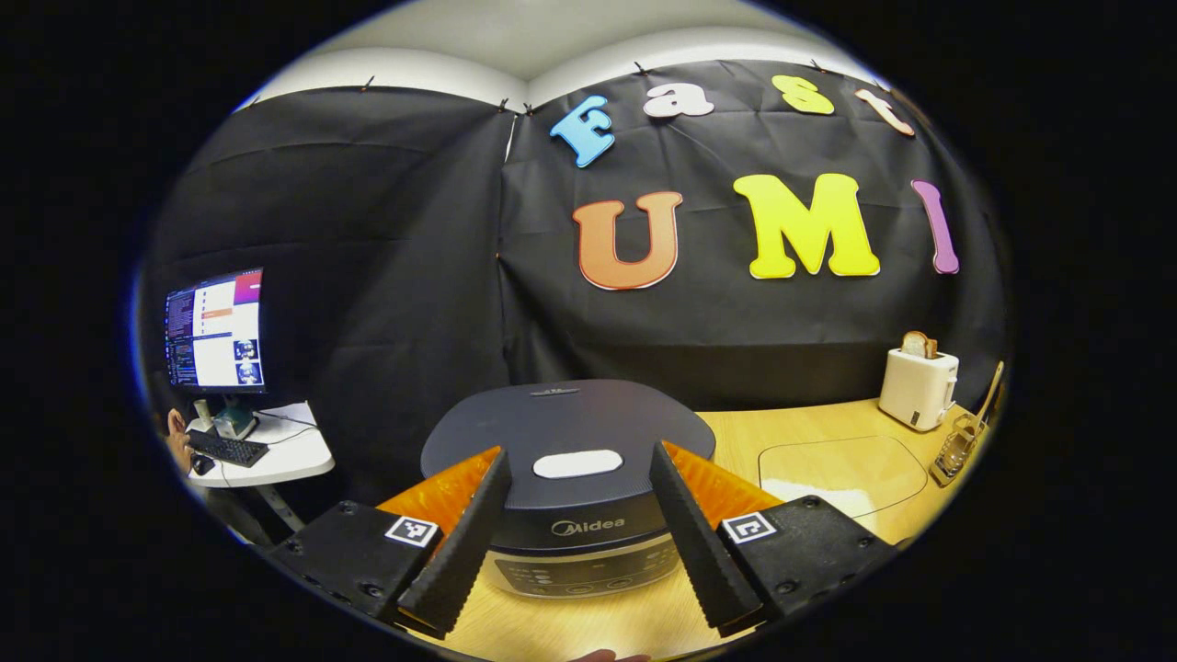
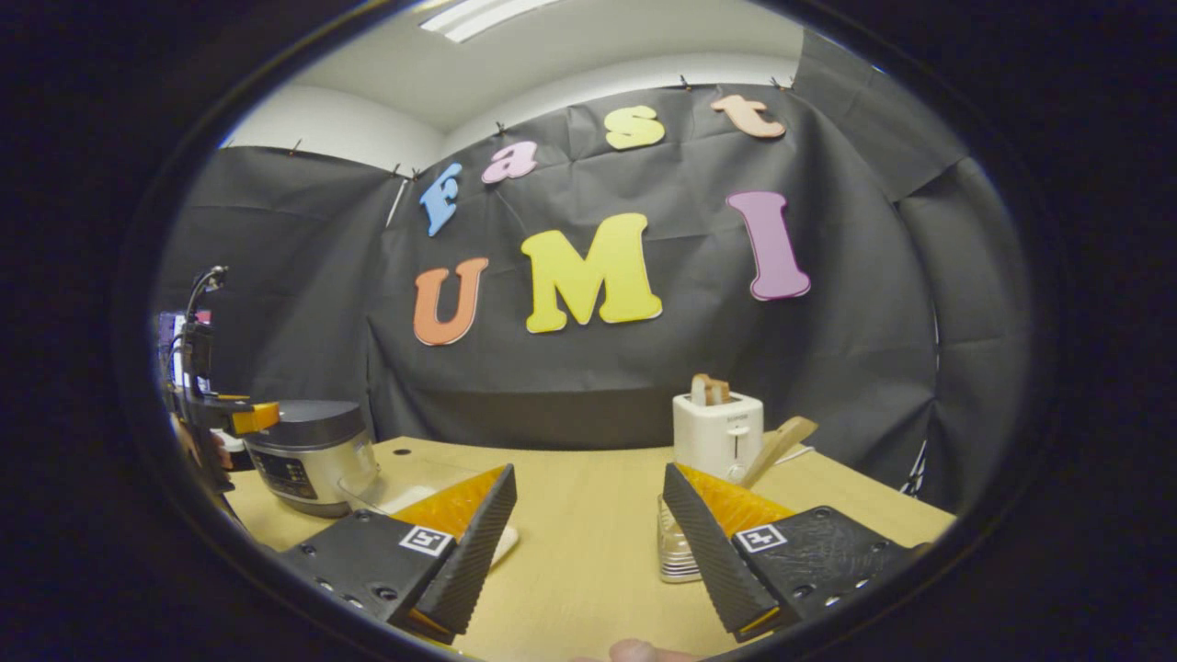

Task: Close the left gripper, press the button to open the rice cooker; take a wooden spoon from the chopstick holder with the right hand, scoop a spoonful of rice and pour it into the rice cooker, then put the wooden spoon back into the chopstick holder.

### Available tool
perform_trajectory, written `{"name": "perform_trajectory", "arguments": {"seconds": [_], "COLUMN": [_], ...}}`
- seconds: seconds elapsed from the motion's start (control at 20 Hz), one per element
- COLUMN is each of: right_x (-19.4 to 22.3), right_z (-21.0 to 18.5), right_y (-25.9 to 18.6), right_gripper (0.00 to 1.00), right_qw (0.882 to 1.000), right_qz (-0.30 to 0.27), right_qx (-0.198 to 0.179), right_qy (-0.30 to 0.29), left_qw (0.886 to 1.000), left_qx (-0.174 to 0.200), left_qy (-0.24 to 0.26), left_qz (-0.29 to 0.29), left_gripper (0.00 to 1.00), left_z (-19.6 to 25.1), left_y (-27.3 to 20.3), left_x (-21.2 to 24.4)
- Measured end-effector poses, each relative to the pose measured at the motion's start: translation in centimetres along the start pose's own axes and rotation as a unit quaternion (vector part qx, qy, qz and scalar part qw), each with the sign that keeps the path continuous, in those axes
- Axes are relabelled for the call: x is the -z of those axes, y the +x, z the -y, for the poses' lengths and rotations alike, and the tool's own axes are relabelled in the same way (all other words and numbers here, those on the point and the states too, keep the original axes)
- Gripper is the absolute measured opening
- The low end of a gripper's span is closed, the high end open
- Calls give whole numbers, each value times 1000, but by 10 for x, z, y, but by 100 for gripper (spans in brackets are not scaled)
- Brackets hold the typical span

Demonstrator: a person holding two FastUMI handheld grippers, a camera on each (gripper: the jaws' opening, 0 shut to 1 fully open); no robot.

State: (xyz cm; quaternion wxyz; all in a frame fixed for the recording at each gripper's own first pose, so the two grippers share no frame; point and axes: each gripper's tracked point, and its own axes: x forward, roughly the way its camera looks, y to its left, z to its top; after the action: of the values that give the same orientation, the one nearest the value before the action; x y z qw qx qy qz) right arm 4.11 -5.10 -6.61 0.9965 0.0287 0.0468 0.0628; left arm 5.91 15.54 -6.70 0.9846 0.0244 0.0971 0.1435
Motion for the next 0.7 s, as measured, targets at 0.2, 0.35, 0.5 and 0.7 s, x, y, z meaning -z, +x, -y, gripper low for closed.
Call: {"name": "perform_trajectory", "arguments": {"seconds": [0.2,0.35,0.5,0.7], "right_x": [-8,-11,-17,-29], "right_z": [4,7,8,8], "right_y": [-5,-8,-10,-14], "right_gripper": [95,92,95,92], "right_qw": [1000,1000,1000,999], "right_qz": [11,17,21,34], "right_qx": [7,15,20,25], "right_qy": [-2,-5,-5,-6], "left_qw": [1000,1000,1000,1000], "left_qx": [0,-3,-4,10], "left_qy": [-1,0,-1,0], "left_qz": [1,4,6,9], "left_gripper": [96,96,96,96], "left_z": [0,-1,0,14], "left_y": [1,1,1,-11], "left_x": [-2,-5,-6,-23]}}
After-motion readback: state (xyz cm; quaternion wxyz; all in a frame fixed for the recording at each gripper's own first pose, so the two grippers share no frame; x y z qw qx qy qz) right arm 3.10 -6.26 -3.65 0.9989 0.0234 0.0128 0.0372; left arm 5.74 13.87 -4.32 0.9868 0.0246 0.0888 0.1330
